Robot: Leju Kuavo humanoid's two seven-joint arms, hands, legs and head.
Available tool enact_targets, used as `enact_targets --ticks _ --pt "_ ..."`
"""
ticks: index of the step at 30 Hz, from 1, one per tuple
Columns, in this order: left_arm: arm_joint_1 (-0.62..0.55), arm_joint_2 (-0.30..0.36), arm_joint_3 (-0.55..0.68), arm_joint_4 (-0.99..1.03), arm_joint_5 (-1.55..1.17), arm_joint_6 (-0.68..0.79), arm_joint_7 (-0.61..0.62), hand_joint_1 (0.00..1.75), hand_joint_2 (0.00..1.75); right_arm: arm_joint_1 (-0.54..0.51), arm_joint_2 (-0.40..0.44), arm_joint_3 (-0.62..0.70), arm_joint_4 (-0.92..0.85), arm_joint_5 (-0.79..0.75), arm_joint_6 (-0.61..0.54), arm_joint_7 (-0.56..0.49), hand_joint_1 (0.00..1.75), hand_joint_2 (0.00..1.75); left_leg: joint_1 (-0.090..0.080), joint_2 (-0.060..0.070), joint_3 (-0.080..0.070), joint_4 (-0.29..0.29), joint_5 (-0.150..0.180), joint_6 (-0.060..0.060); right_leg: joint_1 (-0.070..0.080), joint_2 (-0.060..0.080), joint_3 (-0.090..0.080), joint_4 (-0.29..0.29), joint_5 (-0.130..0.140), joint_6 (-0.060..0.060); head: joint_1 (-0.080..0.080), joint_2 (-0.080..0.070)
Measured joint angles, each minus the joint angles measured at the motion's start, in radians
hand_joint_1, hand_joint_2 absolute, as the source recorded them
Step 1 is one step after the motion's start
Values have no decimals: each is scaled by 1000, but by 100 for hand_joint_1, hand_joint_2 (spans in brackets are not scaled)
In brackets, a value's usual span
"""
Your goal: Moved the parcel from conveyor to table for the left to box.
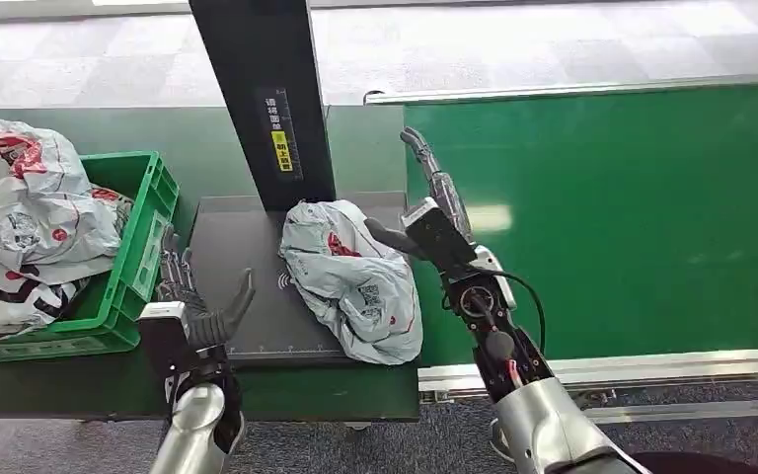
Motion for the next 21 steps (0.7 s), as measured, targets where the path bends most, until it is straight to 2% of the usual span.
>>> enact_targets --ticks 14,16,19,21 --pt "-1 4 -6 6 -1 -16 7 0 175 0 -2 -3 0 -27 15 13 0 175 0 0 0 0 0 0 0 0 0 0 0 0 0 0" --pt "-1 7 -17 8 0 -82 34 0 175 0 2 -25 1 -158 101 64 0 175 0 0 0 0 0 0 0 0 0 0 0 0 0 0" --pt "-5 8 -42 25 14 -228 51 0 175 0 6 -81 31 -464 322 140 0 175 0 0 0 0 0 0 0 0 0 0 0 0 0 0" --pt "-14 8 -63 45 7 -286 50 0 175 -1 7 -102 58 -558 394 154 0 175 0 0 0 0 0 0 0 0 0 0 0 0 0 0"
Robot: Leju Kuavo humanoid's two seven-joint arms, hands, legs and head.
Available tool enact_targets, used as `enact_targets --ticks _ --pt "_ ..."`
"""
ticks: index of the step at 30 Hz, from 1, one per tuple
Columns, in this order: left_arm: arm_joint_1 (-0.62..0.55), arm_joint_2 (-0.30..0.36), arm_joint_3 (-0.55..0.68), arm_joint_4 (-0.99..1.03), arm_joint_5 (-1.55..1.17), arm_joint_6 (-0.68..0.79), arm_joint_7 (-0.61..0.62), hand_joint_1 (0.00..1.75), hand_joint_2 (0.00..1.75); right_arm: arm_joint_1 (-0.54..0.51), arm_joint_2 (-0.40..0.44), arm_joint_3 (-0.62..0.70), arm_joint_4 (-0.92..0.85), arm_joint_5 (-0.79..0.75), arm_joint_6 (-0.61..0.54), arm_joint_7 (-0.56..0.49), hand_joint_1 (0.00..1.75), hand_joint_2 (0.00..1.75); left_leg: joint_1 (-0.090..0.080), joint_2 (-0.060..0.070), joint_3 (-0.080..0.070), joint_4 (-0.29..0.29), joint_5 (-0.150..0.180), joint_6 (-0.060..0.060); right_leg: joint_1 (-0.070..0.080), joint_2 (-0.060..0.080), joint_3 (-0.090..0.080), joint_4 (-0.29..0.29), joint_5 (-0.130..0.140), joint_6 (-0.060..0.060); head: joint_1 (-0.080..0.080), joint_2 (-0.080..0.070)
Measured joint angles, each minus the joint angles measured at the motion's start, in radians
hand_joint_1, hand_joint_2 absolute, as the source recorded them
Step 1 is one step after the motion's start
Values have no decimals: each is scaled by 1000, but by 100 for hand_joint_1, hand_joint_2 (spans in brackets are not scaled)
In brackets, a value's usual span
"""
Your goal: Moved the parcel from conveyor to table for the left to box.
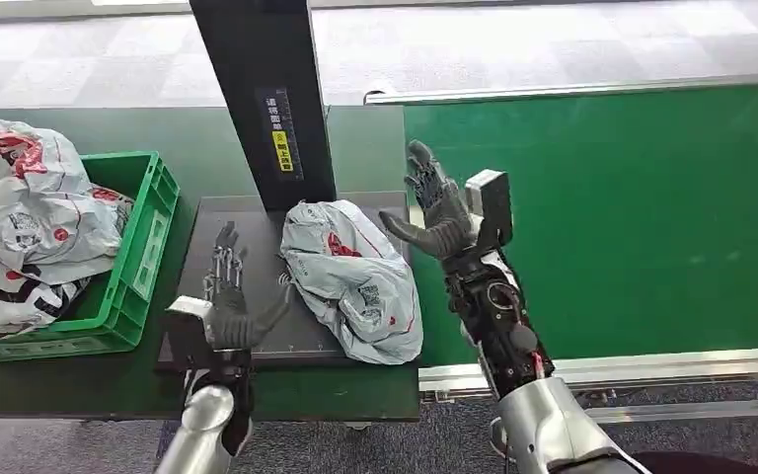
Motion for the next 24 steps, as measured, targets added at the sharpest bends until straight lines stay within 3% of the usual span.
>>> enact_targets --ticks 3,9,24 --pt "-9 1 -43 21 -69 -41 3 0 175 -4 0 -14 24 -35 1 5 0 175 0 0 0 0 0 0 0 0 0 0 0 0 0 0" --pt "-48 -3 -162 47 -232 -227 34 0 175 -19 -1 -11 33 38 -170 12 0 175 0 0 0 0 0 0 0 0 0 0 0 0 0 0" --pt "-102 -2 -306 62 -395 -361 -46 0 175 -16 -33 -32 -42 90 -253 -1 0 175 0 1 0 0 0 0 0 1 -1 0 0 0 0 0"
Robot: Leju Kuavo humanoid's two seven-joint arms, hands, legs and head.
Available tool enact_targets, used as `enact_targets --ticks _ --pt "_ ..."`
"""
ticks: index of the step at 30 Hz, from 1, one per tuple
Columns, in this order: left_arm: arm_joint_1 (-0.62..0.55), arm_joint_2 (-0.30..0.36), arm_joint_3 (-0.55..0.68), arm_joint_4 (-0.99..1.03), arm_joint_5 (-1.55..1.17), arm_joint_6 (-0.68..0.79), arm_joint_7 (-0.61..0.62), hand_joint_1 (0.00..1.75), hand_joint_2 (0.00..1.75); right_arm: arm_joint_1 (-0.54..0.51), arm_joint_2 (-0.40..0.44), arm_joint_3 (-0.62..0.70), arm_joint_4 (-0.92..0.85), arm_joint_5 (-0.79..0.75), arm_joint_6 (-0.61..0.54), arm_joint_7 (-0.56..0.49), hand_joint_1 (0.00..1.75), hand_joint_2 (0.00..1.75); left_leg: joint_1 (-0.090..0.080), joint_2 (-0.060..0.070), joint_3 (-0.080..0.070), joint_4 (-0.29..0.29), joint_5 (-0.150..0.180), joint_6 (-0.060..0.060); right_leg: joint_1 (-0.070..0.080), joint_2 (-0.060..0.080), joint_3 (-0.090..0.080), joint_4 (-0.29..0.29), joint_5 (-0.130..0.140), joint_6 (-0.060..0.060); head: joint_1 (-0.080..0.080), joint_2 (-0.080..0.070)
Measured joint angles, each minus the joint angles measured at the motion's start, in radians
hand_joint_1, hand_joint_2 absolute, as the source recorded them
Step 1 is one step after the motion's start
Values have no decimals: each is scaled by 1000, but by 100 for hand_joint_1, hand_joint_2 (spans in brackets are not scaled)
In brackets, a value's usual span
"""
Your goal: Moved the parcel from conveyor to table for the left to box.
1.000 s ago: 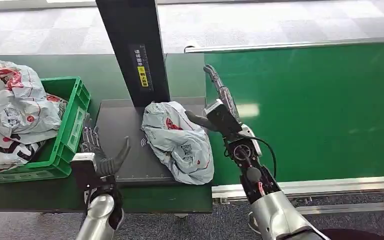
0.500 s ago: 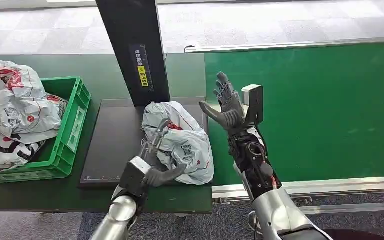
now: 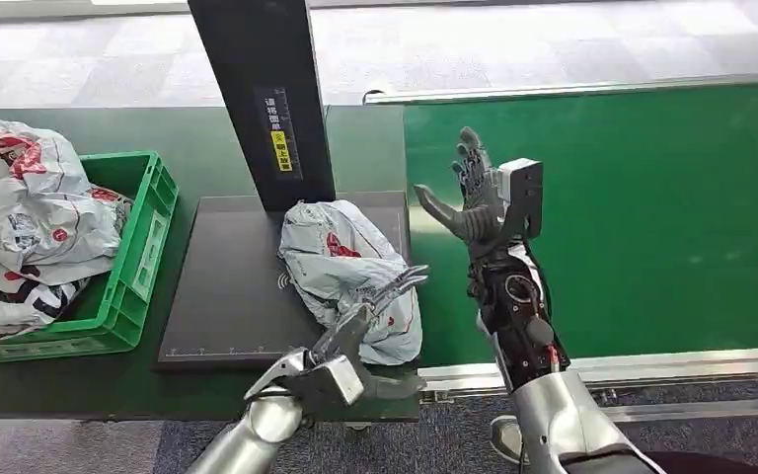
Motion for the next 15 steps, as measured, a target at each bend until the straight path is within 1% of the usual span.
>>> enact_targets --ticks 5,10,15 --pt "-17 5 -39 2 -27 -16 8 0 175 0 -1 -2 -13 2 -3 2 0 175 0 0 0 0 0 0 0 0 0 0 0 0 0 0" --pt "-52 10 -116 65 -159 -20 117 0 175 1 -2 -5 -27 2 -6 17 0 175 0 0 0 0 0 0 0 0 0 0 0 0 0 0" --pt "-102 2 -169 156 -201 28 213 0 175 1 -1 -5 -36 3 -7 35 0 175 0 0 0 0 0 0 0 0 0 0 0 0 0 0"
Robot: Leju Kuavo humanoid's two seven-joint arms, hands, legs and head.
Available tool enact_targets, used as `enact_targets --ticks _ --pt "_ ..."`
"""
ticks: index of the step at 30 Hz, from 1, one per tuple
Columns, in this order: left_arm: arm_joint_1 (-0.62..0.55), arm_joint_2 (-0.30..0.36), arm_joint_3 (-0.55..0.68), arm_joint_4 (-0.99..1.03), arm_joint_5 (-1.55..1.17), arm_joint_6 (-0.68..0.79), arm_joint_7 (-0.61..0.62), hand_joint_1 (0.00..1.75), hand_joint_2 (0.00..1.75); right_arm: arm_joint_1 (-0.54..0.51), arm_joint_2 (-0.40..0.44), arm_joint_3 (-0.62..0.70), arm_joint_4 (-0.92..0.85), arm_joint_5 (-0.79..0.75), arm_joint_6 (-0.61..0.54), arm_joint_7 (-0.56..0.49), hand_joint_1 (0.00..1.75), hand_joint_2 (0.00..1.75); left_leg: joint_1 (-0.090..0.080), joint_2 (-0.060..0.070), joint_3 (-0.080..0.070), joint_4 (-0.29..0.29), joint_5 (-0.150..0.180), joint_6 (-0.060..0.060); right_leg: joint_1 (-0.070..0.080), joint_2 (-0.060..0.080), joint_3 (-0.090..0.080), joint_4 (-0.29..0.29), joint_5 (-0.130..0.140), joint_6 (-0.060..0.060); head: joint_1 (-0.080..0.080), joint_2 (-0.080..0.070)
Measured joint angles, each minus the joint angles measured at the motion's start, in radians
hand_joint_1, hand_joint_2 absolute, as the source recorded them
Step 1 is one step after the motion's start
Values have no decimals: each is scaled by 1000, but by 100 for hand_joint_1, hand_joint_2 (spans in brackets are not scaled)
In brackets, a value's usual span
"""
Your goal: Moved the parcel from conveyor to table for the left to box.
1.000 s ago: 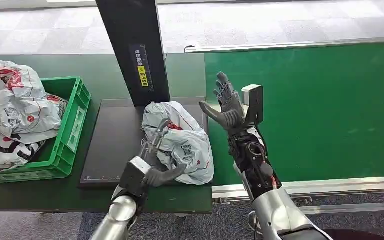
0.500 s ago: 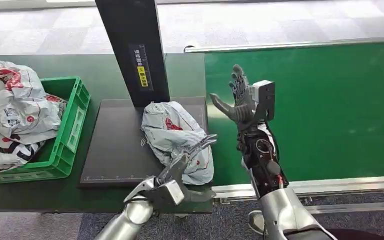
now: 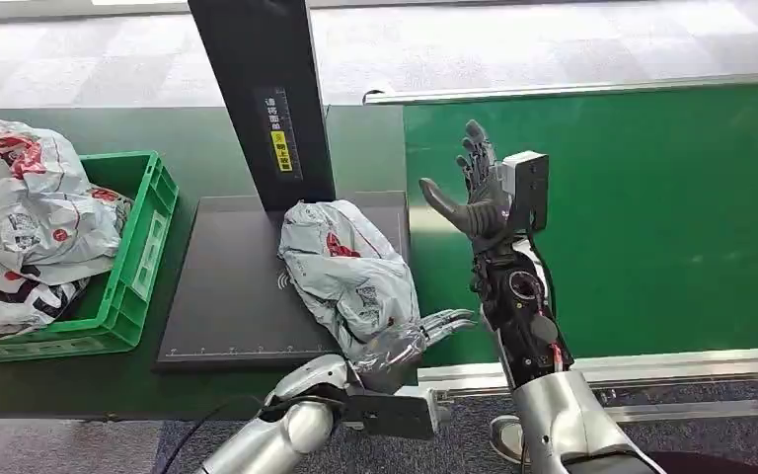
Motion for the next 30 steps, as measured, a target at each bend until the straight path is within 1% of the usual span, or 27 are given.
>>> enact_targets --ticks 2,4,5,7,9,11,14,18,21,30 --pt "-11 -2 -8 20 -7 6 10 0 175 1 0 0 -2 1 -1 0 0 175 0 0 0 0 0 0 0 0 0 0 0 0 0 0" --pt "-23 -6 -14 42 -25 37 59 0 175 3 0 0 -3 3 -5 2 0 175 0 0 0 0 0 0 0 0 0 0 0 0 0 0" --pt "-30 -9 -15 60 -53 83 119 0 175 5 0 -2 -5 6 -9 6 0 175 0 0 0 0 0 0 0 0 0 0 0 0 0 0" --pt "-42 -22 -6 106 -128 242 272 0 175 15 0 -6 -12 16 -16 8 0 175 0 0 0 0 0 0 0 0 0 0 0 0 0 0" --pt "-46 -37 41 147 -169 402 362 0 175 34 0 -14 -27 27 -21 9 0 175 0 0 0 0 0 0 0 0 0 0 0 0 0 0" --pt "-47 -45 101 180 -184 491 372 0 175 58 0 -19 -45 37 -24 11 0 175 0 0 0 0 0 0 0 0 0 0 0 0 0 0" --pt "-47 -53 185 218 -197 573 367 0 175 85 1 -20 -68 50 -28 14 0 175 0 0 0 0 0 0 0 0 0 0 0 0 0 0" --pt "-48 -63 279 260 -215 623 384 0 175 102 6 -20 -84 59 -29 18 0 175 0 0 0 0 0 0 0 0 0 0 0 0 0 0" --pt "-50 -64 328 285 -219 630 386 0 175 102 11 -20 -88 62 -29 18 0 175 0 0 0 0 0 0 0 0 1 0 0 0 0 0" --pt "-79 -76 375 358 -257 565 388 0 175 99 21 -20 -88 62 -23 18 0 175 0 0 3 0 0 0 0 0 4 0 0 0 0 0"
